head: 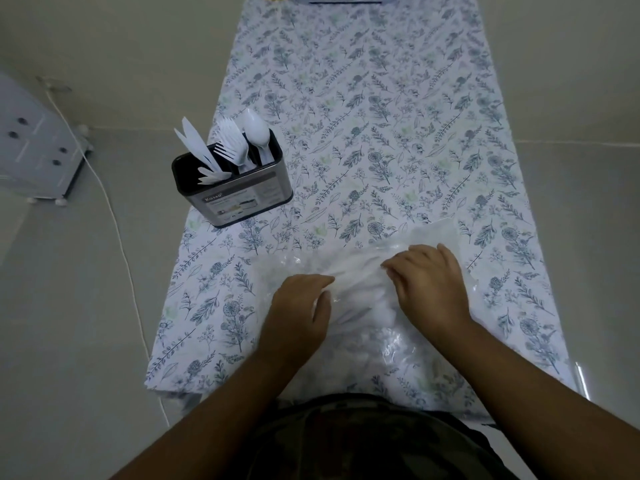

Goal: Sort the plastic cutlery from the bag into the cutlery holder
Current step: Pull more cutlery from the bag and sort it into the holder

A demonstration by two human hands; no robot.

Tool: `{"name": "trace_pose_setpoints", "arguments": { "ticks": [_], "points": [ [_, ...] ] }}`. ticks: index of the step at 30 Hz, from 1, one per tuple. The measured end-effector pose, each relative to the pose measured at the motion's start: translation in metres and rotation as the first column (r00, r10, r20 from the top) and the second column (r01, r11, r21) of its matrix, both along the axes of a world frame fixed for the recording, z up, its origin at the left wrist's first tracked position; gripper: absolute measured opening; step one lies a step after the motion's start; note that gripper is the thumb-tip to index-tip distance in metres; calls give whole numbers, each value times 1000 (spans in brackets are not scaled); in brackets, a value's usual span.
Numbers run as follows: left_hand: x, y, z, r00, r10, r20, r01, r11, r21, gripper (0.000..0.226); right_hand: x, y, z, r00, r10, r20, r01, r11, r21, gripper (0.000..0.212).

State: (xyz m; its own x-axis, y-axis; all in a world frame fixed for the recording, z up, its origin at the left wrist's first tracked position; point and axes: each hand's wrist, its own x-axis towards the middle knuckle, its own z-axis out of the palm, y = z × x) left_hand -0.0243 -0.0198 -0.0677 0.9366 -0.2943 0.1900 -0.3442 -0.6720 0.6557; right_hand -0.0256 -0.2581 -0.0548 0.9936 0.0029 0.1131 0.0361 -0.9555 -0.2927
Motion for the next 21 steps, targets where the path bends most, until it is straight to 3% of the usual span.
{"name": "trace_pose_setpoints", "arguments": {
  "ticks": [5, 13, 21],
  "points": [
    [-9, 29, -16, 994, 93, -50, -85, 984, 156, 35, 5, 5, 3, 998, -54, 40, 51, 995, 82, 15],
    [-11, 27, -25, 987, 118, -105, -109, 990, 85, 26, 6, 26, 47, 960, 32, 279, -48, 998, 50, 3],
    [-15, 19, -28, 994, 75, -83, -72, 997, 38, 17, -4, 30, 69, 957, 65, 284, -86, 995, 59, 8]
  ]
}}
